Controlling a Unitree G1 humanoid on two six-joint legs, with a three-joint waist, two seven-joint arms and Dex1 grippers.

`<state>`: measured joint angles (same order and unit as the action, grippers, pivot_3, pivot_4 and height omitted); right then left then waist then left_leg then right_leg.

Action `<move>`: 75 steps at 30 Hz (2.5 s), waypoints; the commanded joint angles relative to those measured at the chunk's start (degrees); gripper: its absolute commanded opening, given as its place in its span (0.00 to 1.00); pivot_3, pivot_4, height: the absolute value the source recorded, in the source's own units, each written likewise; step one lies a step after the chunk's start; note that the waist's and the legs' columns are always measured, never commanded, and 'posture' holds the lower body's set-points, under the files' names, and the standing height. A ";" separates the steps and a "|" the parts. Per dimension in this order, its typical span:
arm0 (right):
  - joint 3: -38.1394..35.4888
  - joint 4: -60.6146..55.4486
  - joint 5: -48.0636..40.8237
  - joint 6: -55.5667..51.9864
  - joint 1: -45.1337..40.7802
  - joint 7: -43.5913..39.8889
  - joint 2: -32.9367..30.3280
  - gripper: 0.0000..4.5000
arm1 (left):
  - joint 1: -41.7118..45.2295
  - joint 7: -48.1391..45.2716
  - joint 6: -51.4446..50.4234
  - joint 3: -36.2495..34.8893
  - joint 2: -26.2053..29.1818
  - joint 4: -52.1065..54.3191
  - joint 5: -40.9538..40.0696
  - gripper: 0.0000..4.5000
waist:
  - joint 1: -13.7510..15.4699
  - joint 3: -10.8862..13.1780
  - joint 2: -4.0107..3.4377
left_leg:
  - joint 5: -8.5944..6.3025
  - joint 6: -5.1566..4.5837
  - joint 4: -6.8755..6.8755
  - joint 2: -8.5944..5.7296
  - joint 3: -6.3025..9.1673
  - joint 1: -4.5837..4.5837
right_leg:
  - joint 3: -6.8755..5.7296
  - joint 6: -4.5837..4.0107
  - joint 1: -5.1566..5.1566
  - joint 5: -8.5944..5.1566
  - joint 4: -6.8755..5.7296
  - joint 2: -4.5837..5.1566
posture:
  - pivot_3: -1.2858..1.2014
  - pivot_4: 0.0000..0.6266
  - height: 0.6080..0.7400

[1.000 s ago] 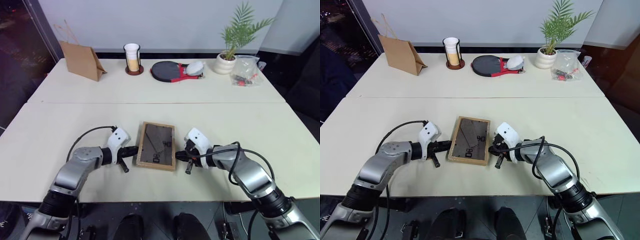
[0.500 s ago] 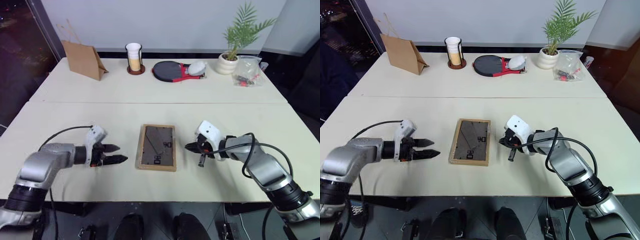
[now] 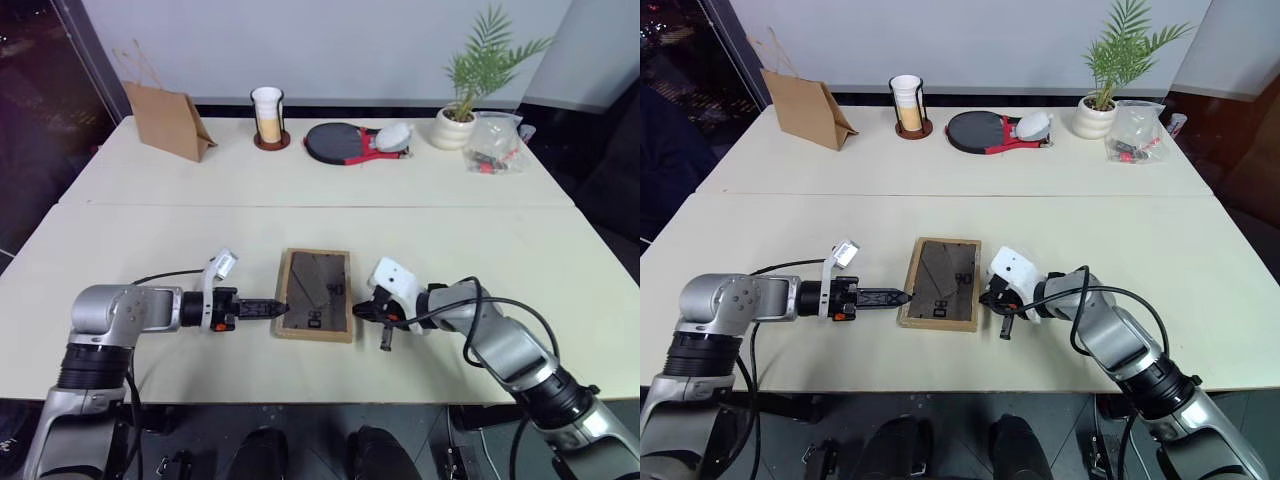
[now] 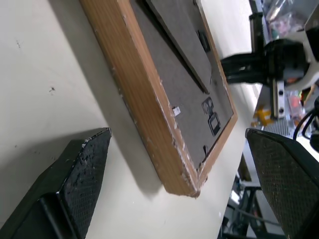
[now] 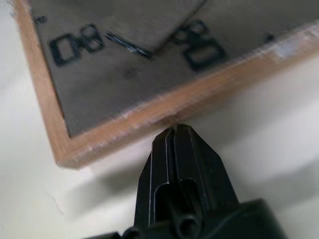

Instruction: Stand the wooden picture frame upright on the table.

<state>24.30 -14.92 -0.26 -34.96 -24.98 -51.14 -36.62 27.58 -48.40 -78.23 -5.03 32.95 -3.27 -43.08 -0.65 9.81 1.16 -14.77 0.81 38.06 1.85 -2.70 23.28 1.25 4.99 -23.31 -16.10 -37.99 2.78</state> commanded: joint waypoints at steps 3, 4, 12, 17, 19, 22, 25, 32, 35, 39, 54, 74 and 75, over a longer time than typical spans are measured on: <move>1.37 -0.34 -0.48 -0.15 -3.35 -0.89 3.51 0.00 | -1.70 3.01 -1.37 1.02 -2.67 -1.00 0.40 0.99 | 0.03 -0.05 0.01 | 0.00 0.00 0.05 -0.01 0.02 -0.03 | 0.00 -0.01 0.07 0.00 0.00 0.02 | 0.52 0.24 1.00; 1.46 -0.33 -0.52 -0.24 -3.70 -0.92 4.06 0.00 | -2.03 3.01 -1.43 1.12 -2.86 -0.85 0.31 0.99 | 0.02 -0.06 0.01 | 0.00 0.00 0.05 -0.01 0.02 -0.04 | 0.00 -0.01 0.08 0.00 0.00 0.03 | 0.52 0.24 1.00; 1.50 -0.08 0.10 -1.02 -5.21 -0.59 5.41 0.00 | -3.03 2.13 -3.08 -1.96 -4.73 -2.30 -2.41 0.82 | 0.00 -0.10 0.01 | 0.00 0.00 0.04 -0.02 0.06 -0.01 | -0.06 -0.01 0.06 0.00 0.02 0.08 | 0.52 0.24 1.00; 0.55 -2.03 -0.38 -1.93 -4.66 -0.92 4.25 0.00 | -2.98 3.23 -4.20 -5.89 -6.80 -3.77 -4.59 0.30 | 0.07 -0.10 0.02 | 0.00 0.00 -0.01 -0.01 0.07 0.11 | -0.09 -0.01 -0.09 0.00 0.03 0.08 | 0.52 0.24 1.00; -0.23 -3.07 -0.75 -2.43 -4.40 -1.11 3.49 0.00 | -2.75 3.99 -4.96 -7.89 -7.79 -4.41 -5.77 0.24 | -0.05 -0.09 0.03 | 0.00 0.00 0.00 -0.02 0.08 0.10 | -0.10 -0.01 -0.06 0.00 0.03 0.11 | 0.52 0.24 1.00; -4.10 -6.11 -2.30 -3.71 -3.74 -1.76 0.69 0.00 | -3.04 4.39 -6.28 -11.03 -9.40 -3.37 -8.48 0.24 | 0.10 -0.09 0.03 | 0.00 0.00 0.01 -0.03 0.09 0.10 | -0.11 -0.01 -0.05 0.00 0.03 0.12 | 0.52 0.24 1.00; -10.62 -8.90 -5.75 -5.02 -4.19 -3.28 -2.97 0.00 | -3.63 6.57 -7.61 -14.22 -11.36 -1.79 -10.34 0.24 | 0.02 -0.08 0.05 | -0.01 0.00 0.00 -0.03 0.10 0.17 | -0.12 0.00 -0.10 0.00 0.06 0.14 | 0.52 0.24 1.00; -22.34 -7.35 -18.51 -15.69 -13.86 -3.61 -1.96 0.00 | -6.10 12.96 -12.15 -21.45 -18.21 2.21 -14.78 0.24 | -0.49 -0.06 0.07 | -0.01 0.00 -0.10 0.01 0.12 0.12 | -0.12 -0.02 -0.12 0.01 0.09 0.29 | 0.52 0.24 1.00; -22.48 -3.82 -22.03 -20.98 -18.58 -0.67 3.64 0.18 | -6.13 15.87 -13.54 -23.63 -21.84 4.17 -16.71 0.24 | -0.43 -0.06 0.07 | -0.01 0.01 -0.15 0.01 0.14 0.13 | -0.14 -0.03 -0.14 0.01 0.09 0.37 | 0.52 0.24 1.00; -20.84 1.43 -23.69 -23.37 -21.20 1.36 7.82 0.63 | -6.32 18.37 -14.26 -24.31 -24.13 6.33 -18.37 0.24 | -0.07 -0.05 0.08 | -0.01 0.01 -0.15 -0.09 0.15 0.19 | -0.18 -0.03 -0.13 0.02 0.16 0.51 | 0.52 0.24 1.00; -15.54 12.74 -24.95 -22.07 -24.13 1.59 14.99 0.99 | -8.95 20.98 -13.48 -22.99 -24.59 9.66 -22.36 0.24 | -0.42 -0.05 0.07 | 0.00 0.05 -0.70 -0.21 0.08 0.22 | -0.19 -0.03 -0.21 0.03 0.63 0.69 | 0.52 0.24 1.00; -24.83 -8.80 -35.49 -34.90 -22.93 5.37 6.52 0.99 | -9.23 24.58 -8.90 -23.23 -24.95 6.50 -23.63 0.24 | -0.39 -0.05 0.06 | -0.01 0.07 -0.97 -0.23 0.05 0.32 | -0.18 -0.05 -0.33 0.02 0.91 0.78 | 0.52 0.24 1.00; -25.20 -9.36 -35.78 -35.30 -22.67 5.84 5.85 0.99 | -9.14 24.73 -8.75 -23.21 -24.86 6.41 -23.82 0.24 | -0.38 -0.05 0.06 | -0.01 0.07 -0.98 -0.23 0.06 0.32 | -0.18 -0.06 -0.34 0.01 0.91 0.78 | 0.52 0.24 1.00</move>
<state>1.13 -21.87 -34.65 -69.67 -47.62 -46.05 -30.11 17.67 -23.27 -87.91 -27.82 7.99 2.30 -64.31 -1.03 9.76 1.22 -14.78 0.88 37.08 1.63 -2.64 23.60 1.07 4.84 -23.66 -16.14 -37.08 3.56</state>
